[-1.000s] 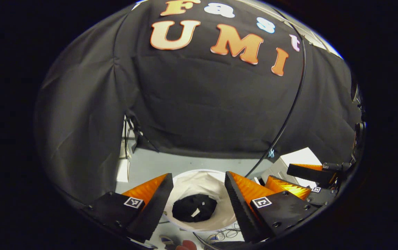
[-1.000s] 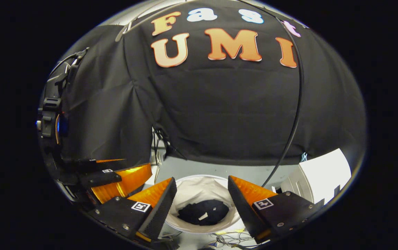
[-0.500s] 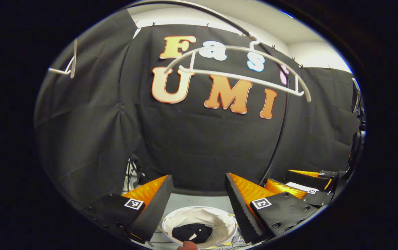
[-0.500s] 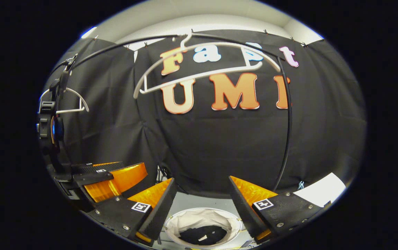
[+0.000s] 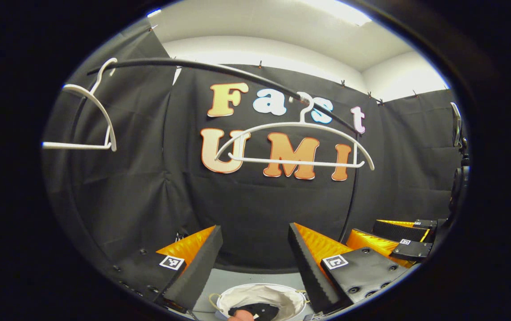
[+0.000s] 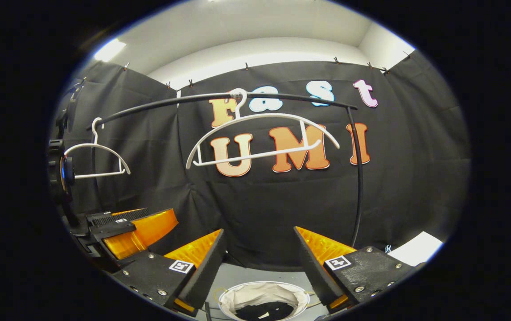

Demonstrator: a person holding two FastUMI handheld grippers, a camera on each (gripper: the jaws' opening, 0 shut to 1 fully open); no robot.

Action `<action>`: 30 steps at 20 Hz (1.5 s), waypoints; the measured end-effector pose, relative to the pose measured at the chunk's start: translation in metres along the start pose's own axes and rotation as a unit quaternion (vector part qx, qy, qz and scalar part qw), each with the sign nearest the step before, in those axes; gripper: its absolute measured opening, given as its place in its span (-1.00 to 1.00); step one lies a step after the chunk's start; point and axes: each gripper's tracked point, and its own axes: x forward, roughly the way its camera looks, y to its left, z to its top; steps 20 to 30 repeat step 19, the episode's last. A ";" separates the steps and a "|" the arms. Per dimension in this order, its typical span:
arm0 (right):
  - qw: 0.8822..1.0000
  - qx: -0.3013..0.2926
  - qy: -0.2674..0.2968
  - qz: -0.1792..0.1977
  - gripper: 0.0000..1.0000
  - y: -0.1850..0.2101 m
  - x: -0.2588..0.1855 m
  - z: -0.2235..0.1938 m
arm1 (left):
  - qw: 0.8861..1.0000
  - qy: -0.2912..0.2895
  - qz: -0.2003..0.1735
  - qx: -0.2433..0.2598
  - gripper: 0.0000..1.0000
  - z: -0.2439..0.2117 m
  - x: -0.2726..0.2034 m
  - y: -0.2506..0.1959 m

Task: Grasp the clothes on the hanger with both hands and then place them into the laundry hamper below.

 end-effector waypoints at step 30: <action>0.999 0.002 -0.034 -0.020 0.96 -0.015 -0.028 0.031 | 1.000 -0.024 -0.003 -0.009 0.93 0.009 -0.011 -0.012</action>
